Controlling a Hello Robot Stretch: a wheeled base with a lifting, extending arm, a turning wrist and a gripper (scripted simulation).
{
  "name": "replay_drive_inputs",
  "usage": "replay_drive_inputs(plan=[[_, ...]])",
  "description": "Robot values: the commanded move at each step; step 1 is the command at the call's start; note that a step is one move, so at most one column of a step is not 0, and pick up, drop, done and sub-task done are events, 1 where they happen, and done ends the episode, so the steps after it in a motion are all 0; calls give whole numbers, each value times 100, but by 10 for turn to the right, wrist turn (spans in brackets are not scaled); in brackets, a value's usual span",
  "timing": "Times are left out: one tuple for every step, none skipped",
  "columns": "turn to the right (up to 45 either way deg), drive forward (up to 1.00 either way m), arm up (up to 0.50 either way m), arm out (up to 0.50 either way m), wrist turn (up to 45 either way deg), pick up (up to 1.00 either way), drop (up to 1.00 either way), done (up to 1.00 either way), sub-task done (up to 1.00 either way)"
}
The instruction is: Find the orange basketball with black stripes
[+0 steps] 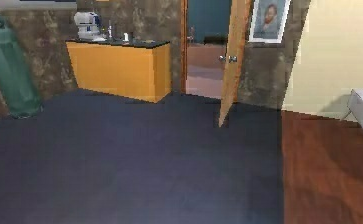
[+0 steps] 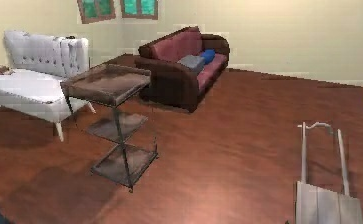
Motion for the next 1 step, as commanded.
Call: replay_drive_inputs(plan=[[0, 100, 0, 0, 0, 0, 0, 0, 0]])
